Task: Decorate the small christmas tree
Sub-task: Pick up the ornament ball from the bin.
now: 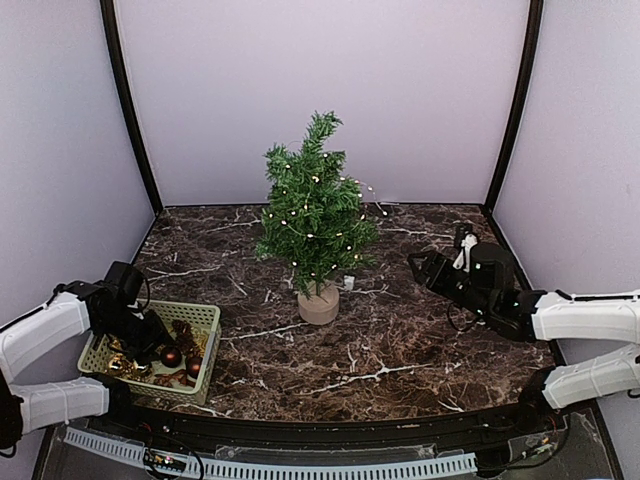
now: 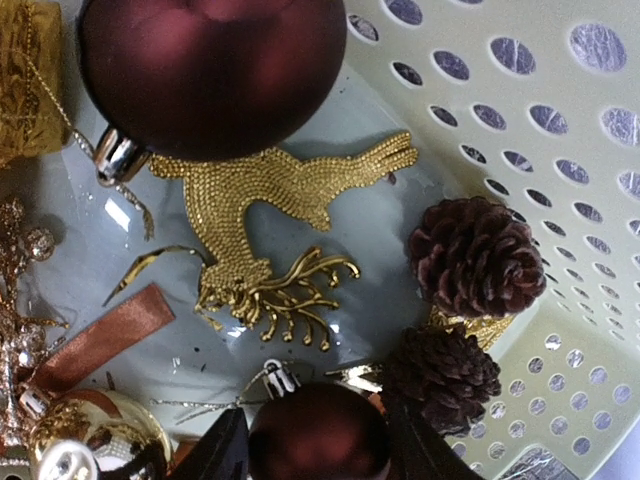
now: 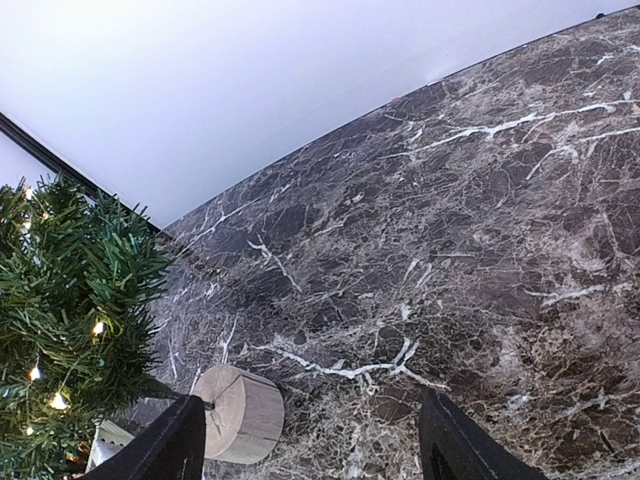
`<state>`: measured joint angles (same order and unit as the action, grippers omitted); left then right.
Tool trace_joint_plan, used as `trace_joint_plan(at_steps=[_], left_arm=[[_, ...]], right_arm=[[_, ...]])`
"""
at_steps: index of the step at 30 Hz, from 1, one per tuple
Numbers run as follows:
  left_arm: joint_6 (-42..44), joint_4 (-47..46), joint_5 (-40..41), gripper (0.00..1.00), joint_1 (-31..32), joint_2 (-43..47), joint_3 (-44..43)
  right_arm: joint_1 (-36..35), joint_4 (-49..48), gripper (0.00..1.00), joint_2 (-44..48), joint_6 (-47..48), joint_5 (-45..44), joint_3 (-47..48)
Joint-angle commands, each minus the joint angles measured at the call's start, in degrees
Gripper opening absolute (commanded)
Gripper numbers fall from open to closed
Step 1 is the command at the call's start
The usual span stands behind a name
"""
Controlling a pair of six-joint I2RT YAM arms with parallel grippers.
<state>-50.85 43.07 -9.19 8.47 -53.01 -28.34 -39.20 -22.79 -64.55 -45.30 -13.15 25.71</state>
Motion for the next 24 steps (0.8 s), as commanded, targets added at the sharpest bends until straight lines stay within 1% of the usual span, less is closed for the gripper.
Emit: trace_joint_plan(at_steps=[1, 6, 12, 15, 17, 19, 24], left_arm=[[0.1, 0.9, 0.2, 0.49, 1.6, -1.2, 0.6], [0.8, 4.2, 0.6, 0.52, 2.3, -0.7, -0.3], [0.6, 5.1, -0.3, 0.57, 3.4, -0.7, 0.0], [0.9, 5.7, -0.9, 0.58, 4.1, -1.2, -0.1], [1.1, 6.3, -1.1, 0.56, 4.3, -1.3, -0.3], [1.2, 7.0, -1.1, 0.5, 4.4, -1.0, -0.4], [1.1, 8.4, -0.8, 0.41, 4.5, 0.9, -0.8]], right_arm=[[0.5, -2.4, 0.74, 1.3, -0.4, -1.0, -1.1], [0.5, -2.7, 0.74, 2.3, -0.8, -1.3, -1.7], [0.5, -3.2, 0.74, 2.2, -0.9, -1.4, -1.9], [0.6, -3.3, 0.74, 2.0, -1.0, -1.3, -1.8], [0.5, -3.3, 0.74, 2.1, -1.1, -1.3, -1.9], [0.5, -3.2, 0.74, 2.2, -1.2, -1.4, -2.0], [0.5, -3.6, 0.74, 2.4, -1.6, -1.5, -2.3]])
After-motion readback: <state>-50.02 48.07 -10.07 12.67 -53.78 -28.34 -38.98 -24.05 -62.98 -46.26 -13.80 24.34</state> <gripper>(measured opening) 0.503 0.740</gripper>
